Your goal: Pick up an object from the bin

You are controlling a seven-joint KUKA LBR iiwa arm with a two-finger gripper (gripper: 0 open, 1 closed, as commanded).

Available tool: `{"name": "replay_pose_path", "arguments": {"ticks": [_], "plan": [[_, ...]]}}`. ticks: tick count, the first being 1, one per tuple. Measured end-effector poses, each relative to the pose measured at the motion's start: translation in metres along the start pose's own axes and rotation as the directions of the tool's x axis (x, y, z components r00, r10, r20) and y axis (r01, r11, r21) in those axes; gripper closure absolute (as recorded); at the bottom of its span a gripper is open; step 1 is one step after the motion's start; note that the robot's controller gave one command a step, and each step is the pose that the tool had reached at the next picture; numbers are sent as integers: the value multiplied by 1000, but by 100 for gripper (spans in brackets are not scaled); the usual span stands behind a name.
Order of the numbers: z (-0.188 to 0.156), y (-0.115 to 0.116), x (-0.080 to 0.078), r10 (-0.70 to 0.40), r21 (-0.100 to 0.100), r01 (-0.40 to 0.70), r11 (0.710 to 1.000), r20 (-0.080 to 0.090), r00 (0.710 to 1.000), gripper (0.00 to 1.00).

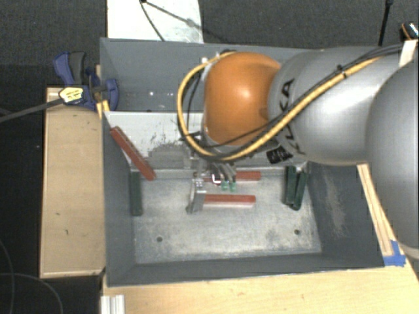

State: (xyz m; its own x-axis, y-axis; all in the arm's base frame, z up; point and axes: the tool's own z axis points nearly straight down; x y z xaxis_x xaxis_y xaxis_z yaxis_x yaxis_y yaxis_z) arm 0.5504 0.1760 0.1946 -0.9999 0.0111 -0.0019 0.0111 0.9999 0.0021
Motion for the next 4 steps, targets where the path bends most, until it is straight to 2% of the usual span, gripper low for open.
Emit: {"name": "replay_pose_path", "arguments": {"ticks": [1,2,3,4], "plan": [[127,-55,16,191,5,-191,982,-6,982,0],[123,-53,13,192,-1,-192,981,3,981,100],[-3,-56,33,259,-2,-259,966,6,966,100],[2,-57,34,259,2,-259,966,0,966,0]]}}
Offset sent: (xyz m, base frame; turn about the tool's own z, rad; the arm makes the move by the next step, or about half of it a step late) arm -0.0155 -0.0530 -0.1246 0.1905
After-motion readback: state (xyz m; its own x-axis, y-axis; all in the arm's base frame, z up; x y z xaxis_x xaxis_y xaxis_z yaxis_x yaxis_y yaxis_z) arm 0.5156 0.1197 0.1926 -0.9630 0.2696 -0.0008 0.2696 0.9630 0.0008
